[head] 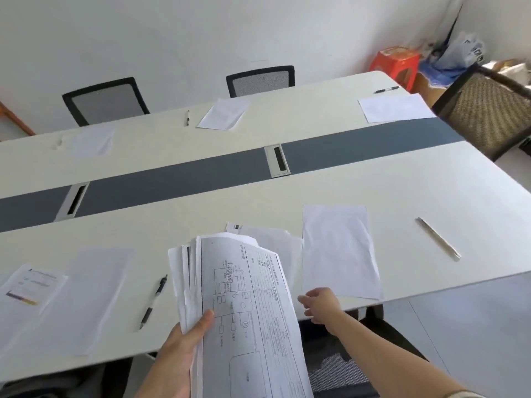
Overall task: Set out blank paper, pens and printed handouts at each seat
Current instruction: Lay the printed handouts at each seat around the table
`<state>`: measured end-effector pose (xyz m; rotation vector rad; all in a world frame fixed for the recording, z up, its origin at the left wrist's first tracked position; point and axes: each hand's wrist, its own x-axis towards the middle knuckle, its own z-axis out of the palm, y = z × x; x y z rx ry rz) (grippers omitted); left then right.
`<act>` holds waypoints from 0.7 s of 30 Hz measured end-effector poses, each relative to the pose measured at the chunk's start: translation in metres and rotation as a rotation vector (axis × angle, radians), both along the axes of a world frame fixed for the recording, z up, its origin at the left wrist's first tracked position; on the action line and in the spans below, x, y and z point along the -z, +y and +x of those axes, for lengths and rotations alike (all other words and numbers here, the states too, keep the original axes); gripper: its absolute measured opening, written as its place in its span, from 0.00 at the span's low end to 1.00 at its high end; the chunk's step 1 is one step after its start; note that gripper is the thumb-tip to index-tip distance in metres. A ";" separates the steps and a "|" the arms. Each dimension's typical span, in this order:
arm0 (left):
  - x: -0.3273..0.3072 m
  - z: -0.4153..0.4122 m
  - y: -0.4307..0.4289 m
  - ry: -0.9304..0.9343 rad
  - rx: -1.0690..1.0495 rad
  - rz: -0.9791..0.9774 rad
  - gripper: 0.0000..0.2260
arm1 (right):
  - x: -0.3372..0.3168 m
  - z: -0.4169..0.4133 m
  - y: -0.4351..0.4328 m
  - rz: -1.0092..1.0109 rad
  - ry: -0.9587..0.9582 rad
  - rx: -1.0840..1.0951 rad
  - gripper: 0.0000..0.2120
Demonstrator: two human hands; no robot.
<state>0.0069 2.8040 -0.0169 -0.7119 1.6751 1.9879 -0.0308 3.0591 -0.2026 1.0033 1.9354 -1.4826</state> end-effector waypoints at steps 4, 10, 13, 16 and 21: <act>-0.008 0.007 -0.023 -0.006 -0.082 -0.031 0.17 | -0.003 -0.027 -0.034 0.299 -0.010 -0.240 0.20; -0.005 0.005 -0.068 0.039 -0.103 -0.115 0.37 | 0.005 -0.050 -0.047 0.492 -0.085 -0.300 0.11; 0.005 -0.006 -0.079 -0.029 -0.103 -0.066 0.37 | 0.013 -0.048 -0.038 0.425 -0.046 -0.188 0.07; 0.004 -0.024 -0.071 -0.029 -0.079 -0.048 0.30 | 0.005 -0.048 -0.032 0.346 0.114 -0.014 0.03; -0.001 -0.055 -0.055 0.002 -0.006 -0.012 0.17 | -0.045 -0.054 -0.003 0.205 0.321 0.171 0.07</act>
